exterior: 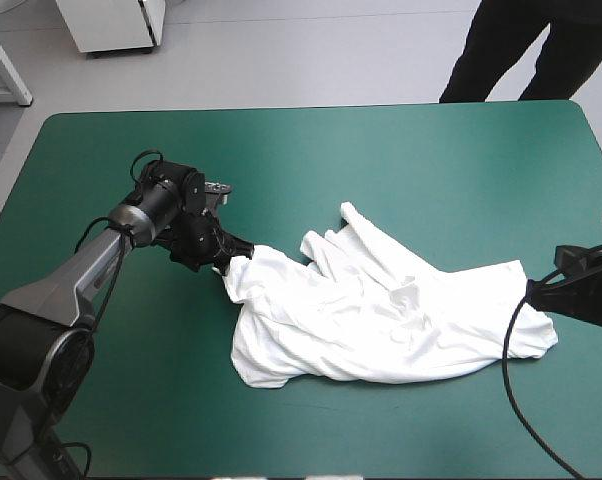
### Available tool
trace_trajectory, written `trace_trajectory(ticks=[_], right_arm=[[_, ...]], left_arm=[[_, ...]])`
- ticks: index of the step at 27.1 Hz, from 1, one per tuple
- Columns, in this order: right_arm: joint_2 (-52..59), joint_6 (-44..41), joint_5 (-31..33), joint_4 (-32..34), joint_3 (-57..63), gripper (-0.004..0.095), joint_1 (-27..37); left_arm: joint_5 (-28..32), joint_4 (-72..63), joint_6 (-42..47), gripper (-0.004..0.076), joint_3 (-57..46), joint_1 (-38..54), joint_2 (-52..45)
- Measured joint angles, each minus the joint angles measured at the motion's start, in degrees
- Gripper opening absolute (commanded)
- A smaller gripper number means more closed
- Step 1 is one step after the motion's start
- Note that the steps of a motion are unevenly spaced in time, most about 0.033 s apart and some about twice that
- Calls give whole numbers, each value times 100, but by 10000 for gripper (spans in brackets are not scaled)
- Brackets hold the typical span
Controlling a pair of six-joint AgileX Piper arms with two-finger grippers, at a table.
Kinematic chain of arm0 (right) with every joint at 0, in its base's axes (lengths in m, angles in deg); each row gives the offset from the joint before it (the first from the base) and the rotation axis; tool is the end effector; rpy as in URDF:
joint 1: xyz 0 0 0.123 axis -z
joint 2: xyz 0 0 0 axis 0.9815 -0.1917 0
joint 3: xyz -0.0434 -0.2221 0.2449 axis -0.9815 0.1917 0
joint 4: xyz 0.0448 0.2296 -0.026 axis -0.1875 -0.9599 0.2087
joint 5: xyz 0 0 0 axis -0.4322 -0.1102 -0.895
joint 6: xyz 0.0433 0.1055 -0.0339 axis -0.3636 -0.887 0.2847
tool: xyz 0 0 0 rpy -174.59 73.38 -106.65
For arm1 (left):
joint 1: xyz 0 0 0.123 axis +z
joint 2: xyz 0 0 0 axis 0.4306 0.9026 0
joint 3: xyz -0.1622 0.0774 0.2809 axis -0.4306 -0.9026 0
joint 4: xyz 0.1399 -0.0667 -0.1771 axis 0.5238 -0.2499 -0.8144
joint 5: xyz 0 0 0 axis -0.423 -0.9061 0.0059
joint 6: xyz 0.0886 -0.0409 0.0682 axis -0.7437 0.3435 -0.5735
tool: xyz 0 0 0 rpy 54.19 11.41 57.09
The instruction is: Fold the cloth
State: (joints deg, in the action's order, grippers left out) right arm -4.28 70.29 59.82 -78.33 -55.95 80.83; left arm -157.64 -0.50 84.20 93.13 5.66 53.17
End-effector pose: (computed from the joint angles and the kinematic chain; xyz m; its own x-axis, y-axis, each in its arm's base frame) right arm 0.0581 0.0218 0.4904 -0.5258 0.0341 -0.8499 -0.1280 0.9846 0.1187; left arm 0.3424 -0.1257 0.2810 -0.9720 0.1998 -0.1236 0.2055 0.9780 -0.0354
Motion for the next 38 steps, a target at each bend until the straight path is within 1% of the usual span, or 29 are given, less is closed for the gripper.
trace_trajectory(ticks=[3,8,13,15,16,18,20,23,28,30,31,32,33,34,35,36,37,38], right_arm=[[0,0,0,0,0,-17,0],[0,0,0,0,0,-17,0],[0,0,0,0,0,-17,0],[0,0,0,0,0,-16,0],[0,-7,0,9,0,-16,0],[0,-93,0,121,49,-9,0],[-16,-197,0,329,232,12,0],[-209,-288,0,659,610,46,0],[-978,-377,0,877,865,60,0],[-1250,-449,0,1102,864,65,0],[-1523,-504,0,1392,864,75,0],[-1623,-526,0,1473,864,134,0],[-1872,-551,-6,1552,864,169,0],[-1996,-558,-6,1543,864,273,0],[-2247,-562,-6,1434,864,333,0],[-2353,-562,-6,1367,864,459,0],[-2635,-577,-6,1210,864,505,88],[-2753,-585,-6,1152,864,578,152]], left_arm=[[123,-87,35,385,0,0,161],[538,-230,133,385,0,0,325],[576,-236,222,381,9,0,608],[580,-236,227,335,27,0,634],[567,-236,227,287,46,0,648],[562,-250,227,158,56,0,660],[578,-319,214,-13,69,0,667],[604,-469,129,-22,74,-11,673],[608,-487,68,-22,74,-11,673],[608,-487,62,-22,74,-11,673],[608,-487,62,-22,74,-11,673],[608,-487,62,-22,74,-11,673],[608,-487,62,-22,74,-11,673],[608,-487,62,-22,74,-11,673],[608,-487,58,-22,74,-11,673],[601,-487,58,-22,74,-11,673],[587,-487,58,-22,74,-11,673],[574,-489,58,-22,74,-11,673]])
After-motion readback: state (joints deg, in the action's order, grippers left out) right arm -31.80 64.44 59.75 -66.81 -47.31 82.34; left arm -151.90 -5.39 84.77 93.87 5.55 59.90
